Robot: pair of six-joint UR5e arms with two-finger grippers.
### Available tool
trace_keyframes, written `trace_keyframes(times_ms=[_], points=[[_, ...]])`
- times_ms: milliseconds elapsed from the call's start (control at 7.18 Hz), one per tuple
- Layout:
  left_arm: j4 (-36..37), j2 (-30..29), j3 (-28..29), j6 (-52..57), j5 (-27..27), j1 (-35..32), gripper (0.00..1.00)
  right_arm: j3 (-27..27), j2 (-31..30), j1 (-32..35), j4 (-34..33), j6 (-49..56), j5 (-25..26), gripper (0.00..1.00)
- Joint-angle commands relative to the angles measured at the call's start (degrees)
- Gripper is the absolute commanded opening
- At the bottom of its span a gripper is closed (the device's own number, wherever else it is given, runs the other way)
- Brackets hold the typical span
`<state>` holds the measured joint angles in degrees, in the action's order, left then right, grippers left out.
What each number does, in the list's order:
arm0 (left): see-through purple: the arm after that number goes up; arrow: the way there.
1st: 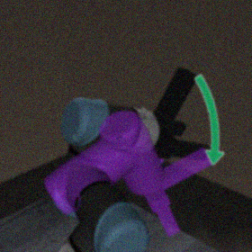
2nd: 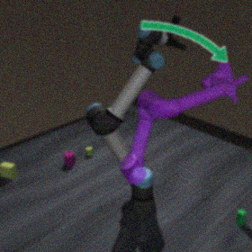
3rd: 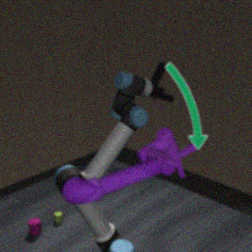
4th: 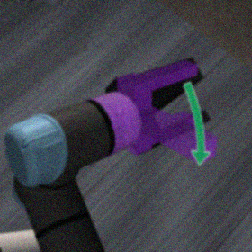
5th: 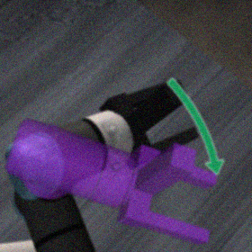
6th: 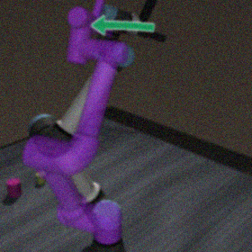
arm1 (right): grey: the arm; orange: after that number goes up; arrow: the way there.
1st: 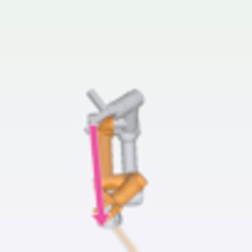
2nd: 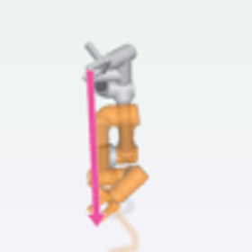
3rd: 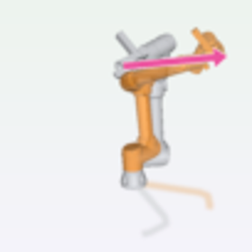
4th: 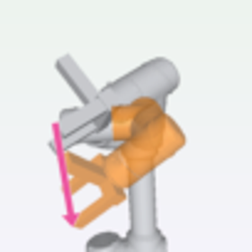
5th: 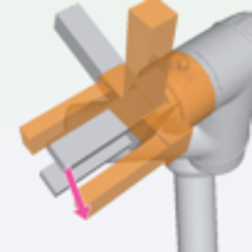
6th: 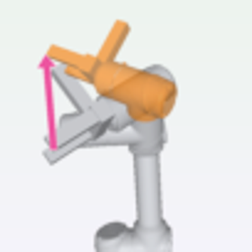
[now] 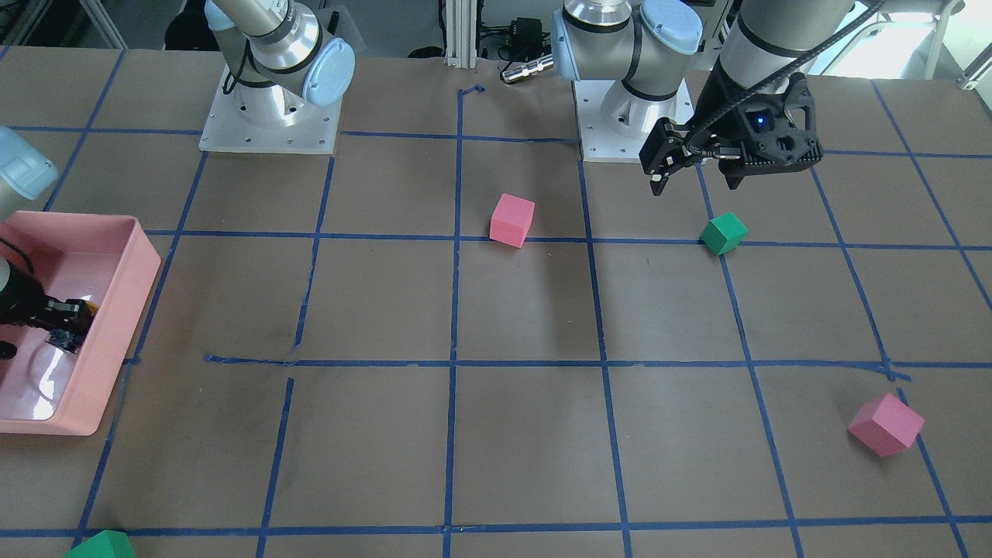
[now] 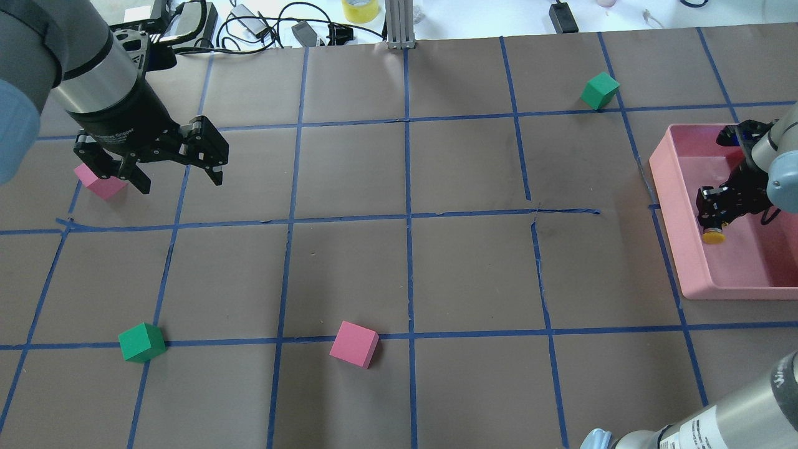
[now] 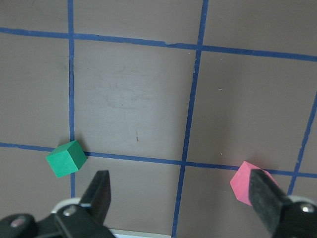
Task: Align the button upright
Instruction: 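Lower the right gripper into the bin and grasp the switch body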
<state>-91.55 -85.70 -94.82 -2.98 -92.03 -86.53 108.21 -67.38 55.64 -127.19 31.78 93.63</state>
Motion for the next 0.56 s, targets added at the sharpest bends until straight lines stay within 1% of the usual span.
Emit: trace_keyframes(times_ms=[0,139,278,418], points=[[-0.6,-0.1,0.1,0.1,0.0,0.0,1.00,-0.7,-0.5,0.0,0.7,0.8,0.1,0.00],[-0.6,-0.1,0.2,0.1,-0.2,0.1,1.00,-1.1,-1.9,0.1,1.0,0.8,0.1,0.00],[-0.6,-0.3,0.1,0.3,-0.2,0.2,1.00,-2.3,-3.9,0.1,2.9,0.9,-0.5,0.00],[-0.6,-0.3,0.0,0.3,-0.2,0.1,1.00,-5.5,-5.0,0.7,7.9,0.8,-1.5,0.00]])
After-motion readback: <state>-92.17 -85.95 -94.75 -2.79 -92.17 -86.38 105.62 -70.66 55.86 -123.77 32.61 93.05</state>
